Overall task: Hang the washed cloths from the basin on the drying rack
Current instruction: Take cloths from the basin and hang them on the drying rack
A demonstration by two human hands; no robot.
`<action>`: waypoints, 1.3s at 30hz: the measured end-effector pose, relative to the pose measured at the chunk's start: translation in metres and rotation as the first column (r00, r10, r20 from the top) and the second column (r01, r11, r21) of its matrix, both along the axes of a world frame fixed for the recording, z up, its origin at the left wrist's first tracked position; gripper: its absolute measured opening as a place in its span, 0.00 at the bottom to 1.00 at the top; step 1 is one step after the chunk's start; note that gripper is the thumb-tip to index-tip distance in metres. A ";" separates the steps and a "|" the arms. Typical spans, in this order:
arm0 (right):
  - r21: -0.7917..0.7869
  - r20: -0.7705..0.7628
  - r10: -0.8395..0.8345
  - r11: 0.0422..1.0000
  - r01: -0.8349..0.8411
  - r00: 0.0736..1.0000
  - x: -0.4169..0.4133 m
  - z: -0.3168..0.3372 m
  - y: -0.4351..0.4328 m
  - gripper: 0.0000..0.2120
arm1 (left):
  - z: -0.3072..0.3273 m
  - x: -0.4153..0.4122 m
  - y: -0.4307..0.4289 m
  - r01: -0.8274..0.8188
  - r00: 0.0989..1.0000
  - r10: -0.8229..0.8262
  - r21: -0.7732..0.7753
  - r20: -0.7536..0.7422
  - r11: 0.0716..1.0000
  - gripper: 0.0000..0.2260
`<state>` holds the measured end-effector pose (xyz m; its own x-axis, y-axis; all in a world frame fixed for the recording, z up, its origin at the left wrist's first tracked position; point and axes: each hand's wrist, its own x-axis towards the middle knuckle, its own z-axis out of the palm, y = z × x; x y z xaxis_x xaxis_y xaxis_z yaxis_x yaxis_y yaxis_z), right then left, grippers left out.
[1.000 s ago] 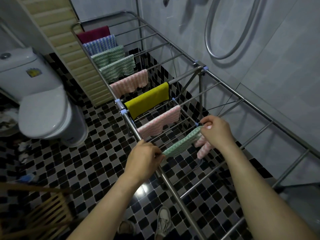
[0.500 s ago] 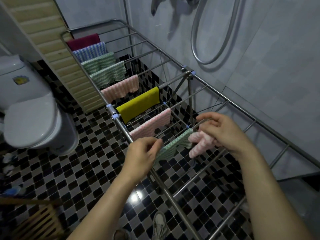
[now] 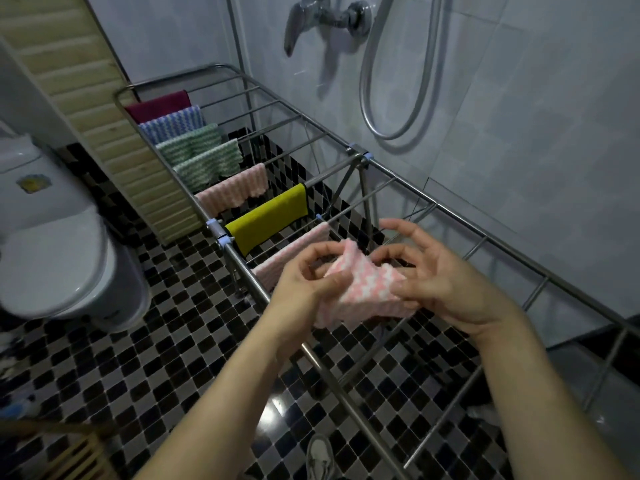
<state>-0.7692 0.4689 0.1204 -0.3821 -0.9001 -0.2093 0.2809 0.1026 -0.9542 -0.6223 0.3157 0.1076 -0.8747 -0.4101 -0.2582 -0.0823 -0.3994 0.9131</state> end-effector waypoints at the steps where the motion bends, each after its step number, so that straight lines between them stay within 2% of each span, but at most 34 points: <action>1: 0.037 -0.054 0.040 0.999 -0.038 0.998 -0.001 0.004 0.003 0.40 | 0.006 -0.001 0.000 0.019 1.000 -0.021 -0.062 -0.021 0.998 0.13; 4: 0.130 -0.170 0.245 0.966 -0.225 0.954 0.000 0.018 0.004 0.43 | 0.021 -0.004 0.003 0.082 0.994 -0.097 -0.246 -0.050 0.966 0.10; 6: 0.186 -0.249 0.315 0.944 -0.274 0.916 0.002 0.025 0.000 0.34 | 0.028 -0.006 0.007 0.117 0.987 -0.145 -0.315 -0.067 0.942 0.10; 9: 0.286 -0.365 0.335 0.928 -0.238 0.869 0.003 0.030 0.000 0.15 | 0.038 -0.005 0.014 0.104 0.981 -0.153 -0.337 -0.122 0.936 0.10; 14: 0.460 -0.437 0.419 0.865 -0.202 0.796 -0.007 0.022 0.016 0.02 | 0.048 -0.002 0.019 -0.094 0.963 0.006 -0.313 -0.270 0.945 0.10; 16: 0.429 -0.470 0.328 0.896 -0.113 0.820 -0.015 0.019 0.032 0.04 | 0.048 0.000 0.022 -0.136 0.956 0.053 -0.279 -0.287 0.951 0.11; 18: 0.291 -0.367 0.131 0.957 -0.021 0.921 -0.022 0.021 0.049 0.07 | 0.045 0.003 0.025 -0.160 0.961 0.092 -0.250 -0.262 0.955 0.11; 20: 0.174 -0.245 -0.017 0.983 0.061 0.969 -0.028 0.024 0.059 0.08 | 0.040 0.009 0.026 -0.160 0.969 0.105 -0.246 -0.223 0.956 0.10; 23: 0.134 -0.232 -0.102 0.982 0.136 0.967 -0.029 0.035 0.070 0.08 | 0.034 0.014 0.036 -0.047 0.989 0.017 -0.205 -0.147 0.978 0.08; 25: 0.171 -0.271 -0.129 0.969 0.180 0.954 -0.032 0.034 0.073 0.07 | 0.028 0.015 0.041 0.044 0.993 -0.059 -0.146 -0.105 0.988 0.07; 28: 0.380 -0.406 -0.080 0.891 0.248 0.910 -0.037 0.011 0.065 0.08 | 0.008 0.016 0.043 0.165 0.986 -0.161 -0.180 0.033 0.970 0.07; 31: 0.595 -0.594 0.170 0.751 0.287 0.786 -0.036 -0.029 0.043 0.14 | -0.028 0.018 0.042 0.266 0.942 -0.171 -0.335 0.288 0.904 0.08; 33: 0.597 -0.627 0.189 0.740 0.311 0.755 -0.031 -0.054 0.031 0.17 | -0.051 0.022 0.043 0.245 0.932 -0.111 -0.373 0.346 0.895 0.08; 35: 0.566 -0.655 0.146 0.745 0.353 0.741 -0.025 -0.070 0.022 0.18 | -0.064 0.026 0.042 0.188 0.941 -0.049 -0.395 0.335 0.899 0.08; 37: 0.526 -0.694 0.122 0.759 0.384 0.710 -0.021 -0.078 0.011 0.15 | -0.075 0.030 0.036 0.148 0.943 0.002 -0.428 0.332 0.891 0.09; 39: 0.479 -0.746 0.099 0.767 0.427 0.659 -0.018 -0.080 0.000 0.13 | -0.084 0.032 0.030 0.138 0.940 0.059 -0.534 0.336 0.834 0.10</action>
